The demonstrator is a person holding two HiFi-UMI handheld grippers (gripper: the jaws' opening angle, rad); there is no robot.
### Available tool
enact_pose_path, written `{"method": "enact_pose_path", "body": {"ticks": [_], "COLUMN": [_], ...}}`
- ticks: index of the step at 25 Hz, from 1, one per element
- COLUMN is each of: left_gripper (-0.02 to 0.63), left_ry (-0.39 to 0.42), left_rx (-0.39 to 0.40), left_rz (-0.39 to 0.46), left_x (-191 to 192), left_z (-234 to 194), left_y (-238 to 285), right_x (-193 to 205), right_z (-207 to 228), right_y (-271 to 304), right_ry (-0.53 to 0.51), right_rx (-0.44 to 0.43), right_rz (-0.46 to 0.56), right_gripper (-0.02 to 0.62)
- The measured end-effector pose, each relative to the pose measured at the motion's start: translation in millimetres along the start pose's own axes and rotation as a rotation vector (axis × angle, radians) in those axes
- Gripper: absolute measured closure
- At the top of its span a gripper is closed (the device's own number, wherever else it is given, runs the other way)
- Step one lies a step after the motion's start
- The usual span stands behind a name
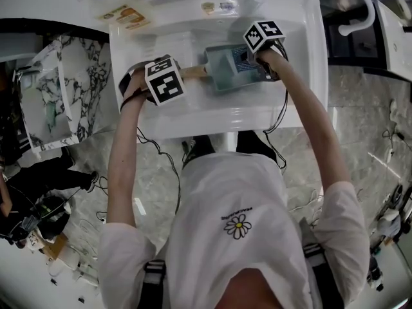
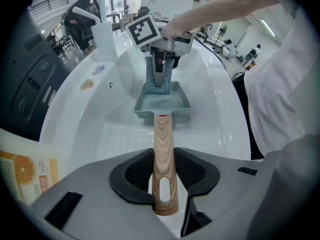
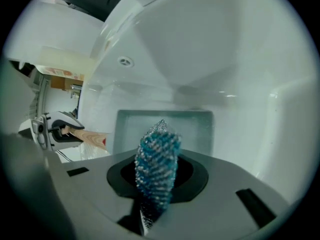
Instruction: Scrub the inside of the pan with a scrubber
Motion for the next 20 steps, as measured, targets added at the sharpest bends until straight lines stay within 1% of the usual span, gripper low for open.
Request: {"method": "enact_pose_path", "body": {"ticks": [2,4,6,8,13,20], "left_gripper": [0.468,0.468,0.468,0.468,0.468,0.468], "left_ry": [0.003,0.005,0.003,0.002,0.002,0.004], "left_rx": [-0.001,-0.004,-0.005,-0.004,-0.003,0.0], "left_rz": [-0.001,0.001,0.001,-0.002,-0.004,-0.009], "left_x": [-0.3,-0.4,0.0,0.0,-0.8,-1.5], "left_z": [-0.4,-0.6,0.1,0.2,-2.0,-2.1], "left_y": [0.1,0.0,-0.5,-0.3,-0.2,-2.0], "right_x": [5.7,10.3,13.3,14.7,11.2,12.0], "right_z": [16.5,29.1,37.1,41.4,40.5,34.8], "right_y": [0.5,2.6,6.0,9.6,14.2,18.8], "right_ry": [-0.009,-0.004,-0.003,-0.008,-0.001,0.026], "right_rx": [0.075,0.131,0.177,0.205,0.203,0.171], "right_rz": [-0.036,-0.066,-0.091,-0.109,-0.102,-0.087], "right_gripper": [0.534,0.534,0.534,0.534,0.534,0.534]}}
Point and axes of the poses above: the fingertips, and each gripper's own axes: y forward along the fingers, z to its right, x out of its underside, the point moved 7 cm from there along -y, backward along the fingers
